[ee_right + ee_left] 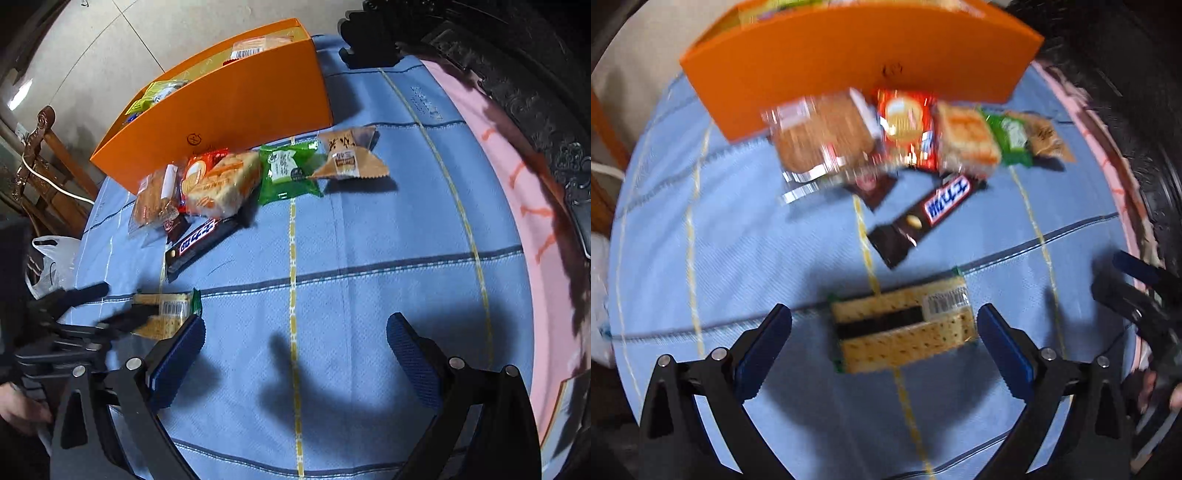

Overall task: Organize snacks
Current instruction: 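Grasp the cracker sandwich pack with left tool while right tool grasps brown nut bag, then lower the cracker pack and nut bag into the orange box, open both tools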

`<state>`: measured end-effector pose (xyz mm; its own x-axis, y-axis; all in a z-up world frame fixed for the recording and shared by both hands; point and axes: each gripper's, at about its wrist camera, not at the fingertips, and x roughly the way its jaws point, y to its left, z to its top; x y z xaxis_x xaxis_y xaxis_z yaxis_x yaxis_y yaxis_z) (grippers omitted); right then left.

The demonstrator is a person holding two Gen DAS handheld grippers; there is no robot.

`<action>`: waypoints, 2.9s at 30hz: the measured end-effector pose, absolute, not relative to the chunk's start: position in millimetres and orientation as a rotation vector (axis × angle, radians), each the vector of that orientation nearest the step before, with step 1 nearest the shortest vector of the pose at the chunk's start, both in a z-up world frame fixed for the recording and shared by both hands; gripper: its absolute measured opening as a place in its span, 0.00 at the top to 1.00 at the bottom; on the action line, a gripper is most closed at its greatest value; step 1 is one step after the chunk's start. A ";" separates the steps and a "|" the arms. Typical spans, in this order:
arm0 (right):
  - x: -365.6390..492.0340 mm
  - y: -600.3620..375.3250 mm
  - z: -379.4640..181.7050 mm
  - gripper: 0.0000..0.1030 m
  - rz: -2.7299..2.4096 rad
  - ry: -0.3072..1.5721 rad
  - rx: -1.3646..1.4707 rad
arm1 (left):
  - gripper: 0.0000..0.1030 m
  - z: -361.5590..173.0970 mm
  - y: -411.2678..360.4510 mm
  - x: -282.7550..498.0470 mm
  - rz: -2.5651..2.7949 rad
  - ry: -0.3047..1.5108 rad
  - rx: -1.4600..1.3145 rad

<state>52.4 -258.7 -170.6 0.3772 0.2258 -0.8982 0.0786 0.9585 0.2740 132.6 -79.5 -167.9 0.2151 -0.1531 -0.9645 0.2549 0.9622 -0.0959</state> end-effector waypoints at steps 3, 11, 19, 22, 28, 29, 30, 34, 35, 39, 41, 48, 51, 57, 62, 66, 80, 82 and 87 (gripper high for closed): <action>51.9 -260.3 -170.4 0.04 0.104 1.182 0.303 | 0.05 -185.7 -87.5 133.6 -0.235 1.391 0.052; 62.9 -264.4 -171.3 0.04 0.095 1.182 0.256 | 0.10 -203.6 -94.1 128.8 -0.195 1.393 0.114; 125.5 -283.2 -164.4 0.04 -0.061 1.072 0.155 | 0.12 -192.7 -44.3 130.0 -0.151 1.397 0.034; 153.8 -293.1 -165.5 0.05 -0.136 1.038 0.150 | 0.12 -195.3 -29.0 129.8 -0.130 1.408 0.002; 196.4 -284.3 -209.6 0.54 -0.122 1.214 0.028 | 0.11 -205.6 -15.6 127.5 -0.126 1.417 -0.021; 196.4 -281.7 -215.1 0.63 -0.111 1.229 0.023 | 0.11 -209.2 -15.8 134.1 -0.125 1.413 0.001; 194.4 -281.4 -213.6 0.66 -0.109 1.219 0.031 | 0.11 -209.3 -16.6 134.0 -0.124 1.411 0.009; 173.5 -288.0 -197.0 0.70 -0.078 1.178 0.109 | 0.11 -205.1 -13.2 134.5 -0.146 1.418 -0.072; 164.7 -291.8 -190.3 0.70 -0.054 1.168 0.151 | 0.11 -203.0 -7.7 134.5 -0.151 1.416 -0.096; 135.6 -298.3 -163.0 0.70 0.006 1.120 0.226 | 0.11 -177.6 0.4 138.2 -0.174 1.359 -0.114; 128.6 -292.9 -147.4 0.70 0.034 1.097 0.242 | 0.11 -164.1 3.9 140.7 -0.191 1.334 -0.127; 133.7 -283.5 -94.5 0.69 0.108 0.998 0.264 | 0.11 -97.9 18.6 173.0 -0.219 1.231 -0.110; 150.1 -274.3 -74.3 0.69 0.144 0.969 0.243 | 0.11 -69.3 12.6 196.1 -0.202 1.189 -0.070; 209.3 -250.4 -49.8 0.69 0.186 0.925 0.173 | 0.10 -21.4 -1.5 264.8 -0.208 1.106 -0.048; 265.0 -219.5 -49.9 0.69 0.204 0.925 0.066 | 0.10 -16.5 -10.3 323.3 -0.191 1.092 -0.072; 301.1 -208.6 -60.1 0.68 0.199 0.933 0.080 | 0.10 -26.6 -24.4 358.3 -0.182 1.087 -0.075; 263.8 -231.0 -75.4 0.14 0.153 0.915 0.239 | 0.05 -63.3 -6.4 345.2 -0.118 1.133 -0.138; 248.5 -237.4 -76.8 0.13 0.140 0.918 0.245 | 0.05 -63.9 -3.7 335.8 -0.117 1.145 -0.125; 205.0 -248.4 -92.3 0.13 0.123 0.961 0.237 | 0.05 -72.6 1.4 302.9 -0.121 1.164 -0.096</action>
<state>205.0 -248.4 -92.3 0.5679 0.2082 -0.7963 0.0010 0.9673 0.2536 302.9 1.4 -72.6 0.3903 -0.1447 -0.9093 0.0448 0.9894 -0.1382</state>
